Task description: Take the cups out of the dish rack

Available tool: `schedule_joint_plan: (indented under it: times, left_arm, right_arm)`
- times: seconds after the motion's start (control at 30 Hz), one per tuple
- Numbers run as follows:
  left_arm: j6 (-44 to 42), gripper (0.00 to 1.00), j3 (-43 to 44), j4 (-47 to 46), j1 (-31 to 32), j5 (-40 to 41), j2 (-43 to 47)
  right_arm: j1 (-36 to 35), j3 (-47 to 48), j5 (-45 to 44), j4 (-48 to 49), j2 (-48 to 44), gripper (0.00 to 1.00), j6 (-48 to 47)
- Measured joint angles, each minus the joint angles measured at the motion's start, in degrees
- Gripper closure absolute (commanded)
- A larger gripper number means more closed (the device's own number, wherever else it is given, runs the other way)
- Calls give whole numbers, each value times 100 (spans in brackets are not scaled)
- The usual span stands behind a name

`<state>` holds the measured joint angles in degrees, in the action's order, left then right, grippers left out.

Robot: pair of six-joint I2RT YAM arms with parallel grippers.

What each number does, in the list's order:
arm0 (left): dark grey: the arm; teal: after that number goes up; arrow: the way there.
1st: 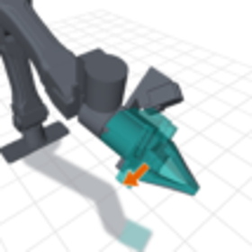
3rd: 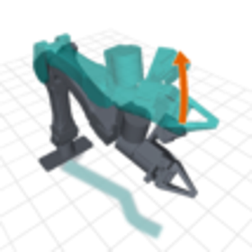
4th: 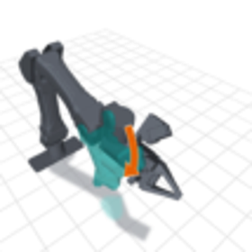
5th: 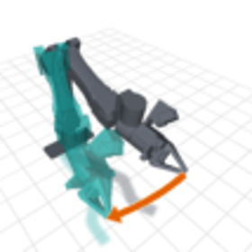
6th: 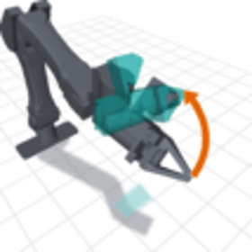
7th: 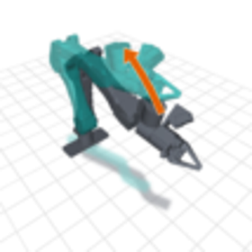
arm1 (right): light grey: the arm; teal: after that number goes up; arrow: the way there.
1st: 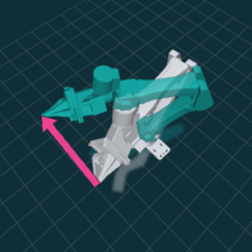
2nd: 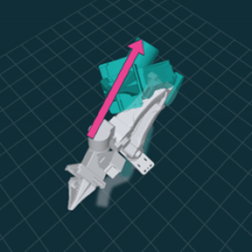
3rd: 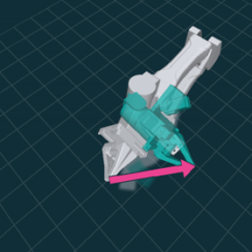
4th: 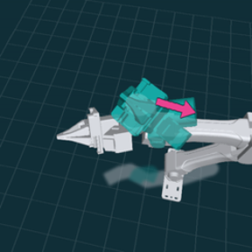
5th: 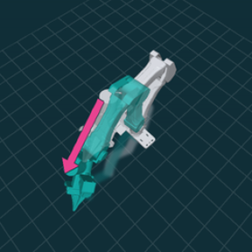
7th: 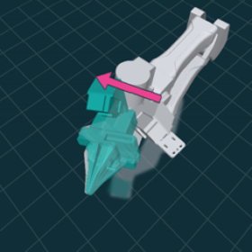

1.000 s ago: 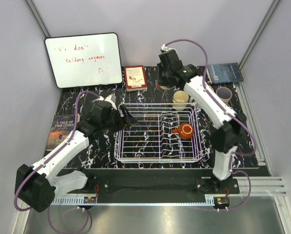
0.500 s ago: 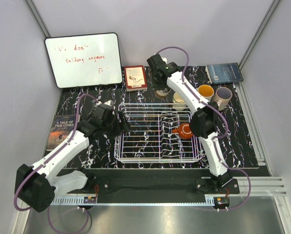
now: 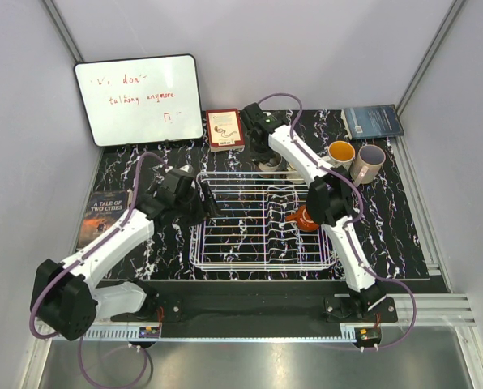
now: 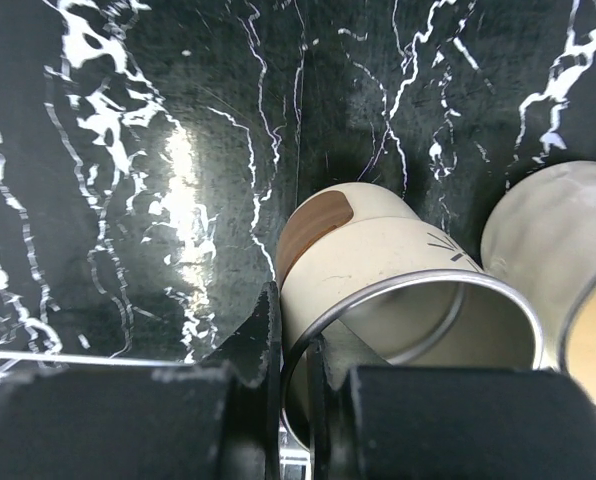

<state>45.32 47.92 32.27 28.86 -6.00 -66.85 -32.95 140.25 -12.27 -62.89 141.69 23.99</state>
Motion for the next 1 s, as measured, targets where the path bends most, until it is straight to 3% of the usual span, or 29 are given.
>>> schedule_joint_plan:
  times: [0.17,0.47,0.77,0.93,1.0]
  left_arm:
    - [-9,27,37,-44,0,-22,-116]
    - [-42,27,39,-52,4,-26,-125]
    - [-98,27,81,-44,4,-22,-168]
    - [-216,26,125,-13,4,7,-166]
    - [-310,26,190,59,4,48,-162]
  right_arm:
    - [0,0,114,-2,164,97,0]
    - [0,0,251,0,195,56,4]
    - [-11,0,236,-2,188,44,-17]
    - [-118,-162,111,101,-225,18,-52]
    - [-205,-240,55,186,-654,13,-68]
